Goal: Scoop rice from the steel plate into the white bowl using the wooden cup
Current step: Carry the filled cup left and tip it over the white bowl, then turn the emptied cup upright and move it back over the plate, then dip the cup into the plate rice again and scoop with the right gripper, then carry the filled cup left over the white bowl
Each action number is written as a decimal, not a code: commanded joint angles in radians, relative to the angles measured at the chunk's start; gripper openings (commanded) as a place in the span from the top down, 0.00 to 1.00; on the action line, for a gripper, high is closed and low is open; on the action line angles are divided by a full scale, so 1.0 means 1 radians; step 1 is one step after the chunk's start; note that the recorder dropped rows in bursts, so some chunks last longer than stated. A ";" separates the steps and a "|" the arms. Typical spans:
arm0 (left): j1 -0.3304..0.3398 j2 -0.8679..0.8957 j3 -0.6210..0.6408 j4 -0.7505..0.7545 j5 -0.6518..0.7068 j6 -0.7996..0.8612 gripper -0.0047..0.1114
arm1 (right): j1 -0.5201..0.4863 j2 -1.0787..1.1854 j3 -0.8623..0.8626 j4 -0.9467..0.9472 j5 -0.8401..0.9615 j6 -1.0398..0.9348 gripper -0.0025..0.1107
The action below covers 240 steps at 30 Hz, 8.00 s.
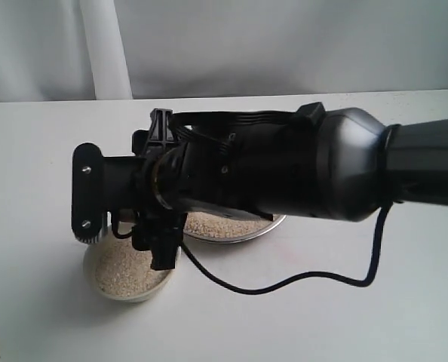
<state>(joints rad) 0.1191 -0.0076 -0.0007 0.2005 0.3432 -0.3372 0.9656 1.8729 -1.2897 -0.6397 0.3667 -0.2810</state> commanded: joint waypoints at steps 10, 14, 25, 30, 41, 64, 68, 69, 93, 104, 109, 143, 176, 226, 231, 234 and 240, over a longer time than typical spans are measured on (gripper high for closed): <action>-0.001 0.008 0.001 -0.004 -0.006 -0.002 0.96 | 0.095 0.114 -0.105 -0.427 0.251 0.036 0.98; -0.001 0.008 0.001 -0.004 -0.006 -0.002 0.96 | 0.119 0.160 -0.105 -0.541 0.296 0.056 0.98; -0.001 0.008 0.001 -0.004 -0.006 -0.002 0.96 | 0.174 0.214 -0.103 -0.734 0.428 0.079 0.98; -0.001 0.008 0.001 -0.004 -0.006 -0.002 0.96 | 0.202 0.240 -0.103 -0.809 0.509 0.079 0.98; -0.001 0.008 0.001 -0.004 -0.006 -0.002 0.96 | 0.258 0.251 -0.103 -0.834 0.557 0.076 0.98; -0.001 0.008 0.001 -0.004 -0.006 -0.002 0.96 | 0.272 0.276 -0.103 -1.019 0.650 -0.096 0.98; -0.001 0.008 0.001 -0.004 -0.006 -0.002 0.96 | 0.272 0.284 -0.103 -1.019 0.652 -0.093 0.98; -0.001 0.008 0.001 -0.004 -0.006 -0.002 0.96 | 0.272 0.284 -0.103 -1.012 0.666 -0.068 0.98; -0.001 0.008 0.001 -0.004 -0.006 -0.002 0.96 | -0.166 0.069 -0.103 -0.739 0.526 0.437 0.98; -0.001 0.008 0.001 -0.004 -0.006 -0.002 0.96 | -0.242 0.287 -0.238 -0.843 0.499 0.244 0.98; -0.001 0.008 0.001 -0.004 -0.006 -0.002 0.96 | -0.242 0.371 -0.294 -0.859 0.501 0.166 0.98; -0.001 0.008 0.001 -0.004 -0.006 -0.002 0.96 | -0.220 0.458 -0.294 -0.728 0.414 0.101 0.98; -0.001 0.008 0.001 -0.004 -0.006 -0.002 0.96 | -0.147 0.415 -0.294 -0.393 0.358 -0.037 0.98; -0.001 0.008 0.001 -0.004 -0.006 -0.002 0.96 | -0.231 0.324 -0.294 0.340 0.217 -0.080 0.98; -0.001 0.008 0.001 -0.004 -0.006 -0.002 0.96 | -0.266 0.318 -0.294 0.437 0.195 -0.080 0.98; -0.001 0.008 0.001 -0.004 -0.006 -0.002 0.96 | -0.282 0.318 -0.294 0.469 0.185 -0.080 0.98; -0.001 0.008 0.001 -0.004 -0.006 -0.002 0.96 | -0.293 0.313 -0.294 0.504 0.164 -0.080 0.98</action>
<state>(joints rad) 0.1191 -0.0076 -0.0007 0.2005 0.3432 -0.3372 0.6795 2.1988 -1.5895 -0.1664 0.5612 -0.3683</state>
